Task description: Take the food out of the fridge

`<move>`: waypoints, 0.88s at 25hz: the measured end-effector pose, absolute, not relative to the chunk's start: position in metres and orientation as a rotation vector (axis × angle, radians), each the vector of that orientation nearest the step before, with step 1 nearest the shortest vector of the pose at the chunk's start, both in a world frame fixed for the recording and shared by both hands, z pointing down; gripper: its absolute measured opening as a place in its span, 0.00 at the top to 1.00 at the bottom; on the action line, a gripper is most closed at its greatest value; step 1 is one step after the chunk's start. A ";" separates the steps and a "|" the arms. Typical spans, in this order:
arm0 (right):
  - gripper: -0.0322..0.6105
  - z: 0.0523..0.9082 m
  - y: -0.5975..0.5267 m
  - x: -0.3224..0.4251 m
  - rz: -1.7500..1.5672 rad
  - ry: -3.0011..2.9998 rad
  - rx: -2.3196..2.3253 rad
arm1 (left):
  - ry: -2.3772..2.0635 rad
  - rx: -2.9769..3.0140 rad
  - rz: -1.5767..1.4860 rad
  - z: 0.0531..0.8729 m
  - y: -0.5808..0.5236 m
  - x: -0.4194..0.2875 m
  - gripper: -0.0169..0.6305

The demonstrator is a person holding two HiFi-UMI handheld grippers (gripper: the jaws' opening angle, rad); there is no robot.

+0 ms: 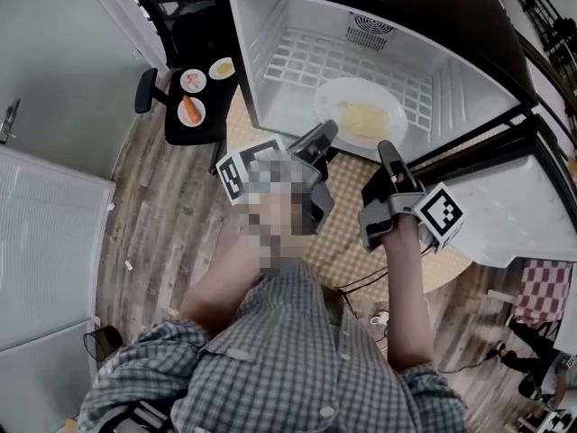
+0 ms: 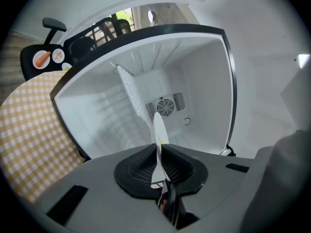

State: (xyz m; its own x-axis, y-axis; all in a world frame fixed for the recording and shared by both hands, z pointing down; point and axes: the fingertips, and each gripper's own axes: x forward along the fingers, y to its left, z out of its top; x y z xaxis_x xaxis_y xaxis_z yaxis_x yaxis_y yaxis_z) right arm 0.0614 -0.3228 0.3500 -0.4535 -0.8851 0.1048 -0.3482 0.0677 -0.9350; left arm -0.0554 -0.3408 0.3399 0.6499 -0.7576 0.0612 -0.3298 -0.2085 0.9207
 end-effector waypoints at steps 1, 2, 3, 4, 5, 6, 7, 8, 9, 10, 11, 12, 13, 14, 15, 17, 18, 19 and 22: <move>0.90 0.350 -0.318 0.064 -1.391 1.848 -1.216 | -0.876 1.796 -0.499 0.340 -0.336 -0.053 0.92; 0.90 0.351 -0.313 0.066 -1.398 1.851 -1.210 | -0.881 1.794 -0.498 0.341 -0.330 -0.050 0.92; 0.90 0.354 -0.307 0.069 -1.404 1.856 -1.203 | -0.887 1.795 -0.497 0.343 -0.324 -0.047 0.92; 0.90 0.358 -0.300 0.072 -1.409 1.861 -1.197 | -0.894 1.798 -0.495 0.346 -0.317 -0.044 0.92; 0.90 0.362 -0.293 0.076 -1.415 1.865 -1.191 | -0.901 1.802 -0.494 0.349 -0.309 -0.041 0.92; 0.90 0.365 -0.287 0.079 -1.421 1.868 -1.186 | -0.906 1.803 -0.493 0.352 -0.302 -0.038 0.92; 0.90 0.368 -0.280 0.081 -1.427 1.871 -1.181 | -0.911 1.803 -0.492 0.356 -0.295 -0.035 0.92; 0.90 0.371 -0.275 0.083 -1.432 1.877 -1.178 | -0.913 1.800 -0.491 0.358 -0.289 -0.032 0.92; 0.90 0.373 -0.270 0.085 -1.436 1.885 -1.175 | -0.915 1.797 -0.490 0.361 -0.284 -0.031 0.92; 0.90 0.374 -0.265 0.087 -1.440 1.891 -1.173 | -0.916 1.794 -0.487 0.363 -0.279 -0.029 0.92; 0.90 0.376 -0.261 0.088 -1.445 1.897 -1.171 | -0.918 1.792 -0.485 0.365 -0.275 -0.028 0.92; 0.90 0.378 -0.257 0.089 -1.451 1.903 -1.168 | -0.922 1.789 -0.482 0.367 -0.270 -0.026 0.92; 0.90 0.380 -0.253 0.089 -1.457 1.908 -1.168 | -0.927 1.787 -0.478 0.370 -0.266 -0.026 0.92; 0.90 0.382 -0.249 0.090 -1.464 1.912 -1.169 | -0.932 1.785 -0.476 0.372 -0.262 -0.025 0.92; 0.90 0.385 -0.245 0.091 -1.470 1.915 -1.173 | -0.935 1.781 -0.473 0.376 -0.258 -0.024 0.92; 0.90 0.392 -0.238 0.092 -1.485 1.919 -1.180 | -0.938 1.770 -0.466 0.382 -0.250 -0.022 0.92; 0.90 0.395 -0.234 0.093 -1.495 1.919 -1.181 | -0.939 1.764 -0.462 0.386 -0.247 -0.022 0.92; 0.90 0.399 -0.231 0.093 -1.506 1.918 -1.180 | -0.941 1.757 -0.456 0.390 -0.243 -0.021 0.92; 0.90 0.412 -0.220 0.092 -1.540 1.914 -1.182 | -0.942 1.730 -0.440 0.405 -0.233 -0.021 0.92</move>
State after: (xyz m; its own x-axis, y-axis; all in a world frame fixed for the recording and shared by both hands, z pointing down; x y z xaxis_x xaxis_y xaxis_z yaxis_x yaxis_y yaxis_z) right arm 0.0924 -0.2204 0.4115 -0.5549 -0.8110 0.1853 -0.3548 0.0292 -0.9345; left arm -0.0213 -0.2327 0.4045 0.6201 -0.7695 0.1526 -0.3763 -0.1210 0.9185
